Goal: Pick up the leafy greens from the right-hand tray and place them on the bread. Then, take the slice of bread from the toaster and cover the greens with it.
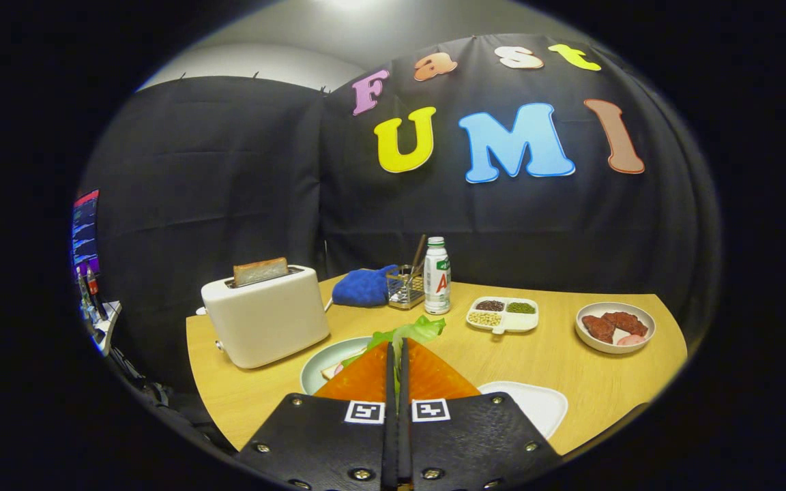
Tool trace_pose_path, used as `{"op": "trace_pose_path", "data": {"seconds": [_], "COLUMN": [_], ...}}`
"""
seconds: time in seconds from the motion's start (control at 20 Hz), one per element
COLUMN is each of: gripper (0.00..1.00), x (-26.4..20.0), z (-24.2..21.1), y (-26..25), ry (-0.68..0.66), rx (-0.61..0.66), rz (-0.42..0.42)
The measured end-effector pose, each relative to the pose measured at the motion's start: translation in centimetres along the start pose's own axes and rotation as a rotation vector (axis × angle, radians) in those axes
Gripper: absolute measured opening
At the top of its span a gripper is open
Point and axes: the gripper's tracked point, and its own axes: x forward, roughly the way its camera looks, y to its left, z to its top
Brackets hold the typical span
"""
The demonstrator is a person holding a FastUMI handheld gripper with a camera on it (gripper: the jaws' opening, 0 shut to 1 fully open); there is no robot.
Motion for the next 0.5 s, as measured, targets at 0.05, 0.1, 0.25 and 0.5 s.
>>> {"op": "trace_pose_path", "data": {"seconds": [0.05, 0.1, 0.25, 0.5], "gripper": [0.01, 0.0, 0.0, 0.0], "x": [0.7, 1.5, 3.8, 6.7], "z": [0.0, -0.2, -1.7, -4.4], "y": [0.8, 1.5, 3.2, 3.7], "ry": [-0.003, 0.002, 0.041, 0.102], "rx": [0.005, -0.003, -0.017, 0.022], "rz": [0.019, 0.032, 0.06, 0.072]}}
